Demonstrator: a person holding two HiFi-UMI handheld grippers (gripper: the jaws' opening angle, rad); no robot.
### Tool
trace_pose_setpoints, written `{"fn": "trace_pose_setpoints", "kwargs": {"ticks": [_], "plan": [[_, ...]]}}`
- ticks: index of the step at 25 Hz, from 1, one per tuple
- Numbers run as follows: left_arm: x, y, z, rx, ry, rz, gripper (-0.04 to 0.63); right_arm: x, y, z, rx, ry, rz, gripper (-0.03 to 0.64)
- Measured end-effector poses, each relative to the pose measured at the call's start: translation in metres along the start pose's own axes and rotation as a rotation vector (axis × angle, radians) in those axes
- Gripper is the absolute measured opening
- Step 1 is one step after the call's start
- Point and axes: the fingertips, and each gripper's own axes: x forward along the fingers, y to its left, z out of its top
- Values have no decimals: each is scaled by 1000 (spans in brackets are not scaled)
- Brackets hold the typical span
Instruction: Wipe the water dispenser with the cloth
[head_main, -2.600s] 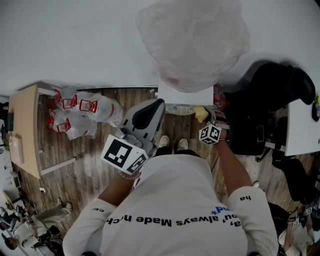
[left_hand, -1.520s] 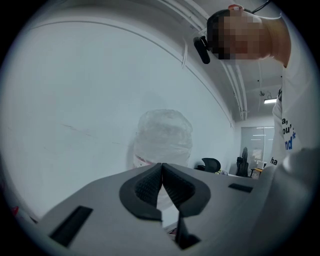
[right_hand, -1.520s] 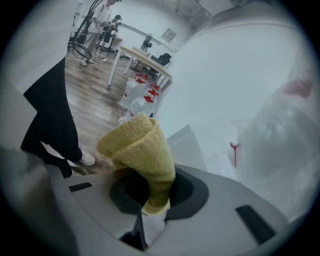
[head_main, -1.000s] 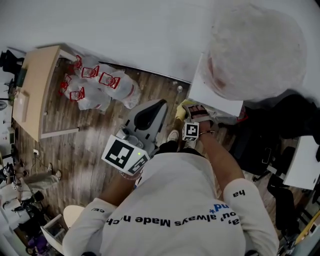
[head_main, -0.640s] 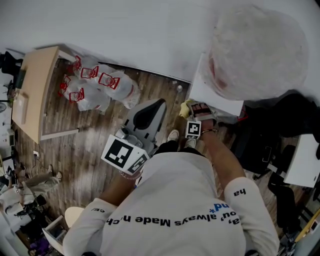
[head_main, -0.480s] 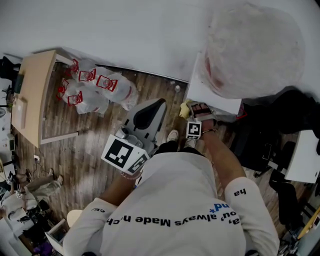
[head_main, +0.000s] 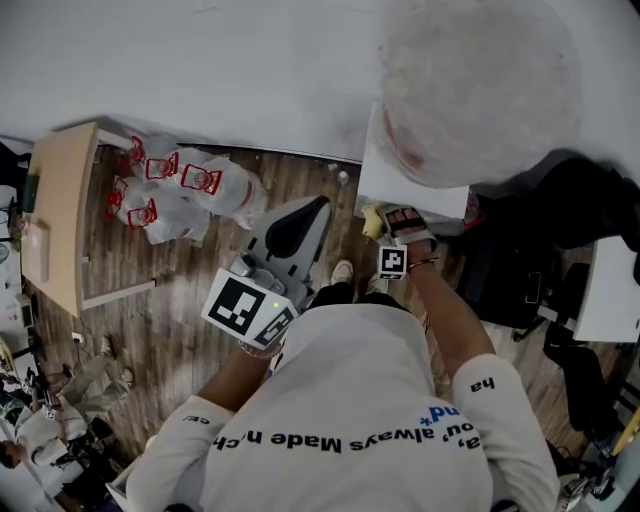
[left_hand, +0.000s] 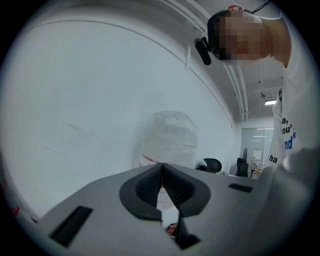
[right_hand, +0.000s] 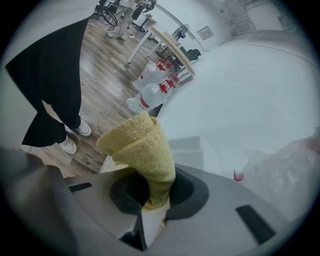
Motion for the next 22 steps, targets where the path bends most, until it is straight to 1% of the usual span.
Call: {"fn": "trace_pose_setpoints", "kwargs": {"ticks": [5, 13, 16, 22], "plan": [[12, -13, -2, 2, 4, -33, 20, -10, 5, -23, 5, 27, -8, 61], [27, -33, -6, 4, 8, -83, 20, -27, 20, -60, 35, 54, 11, 61], [33, -39, -7, 6, 11, -98, 20, -33, 25, -77, 51, 76, 19, 61], [42, -51, -12, 7, 19, -121, 20, -43, 31, -109, 49, 131, 2, 61]]}}
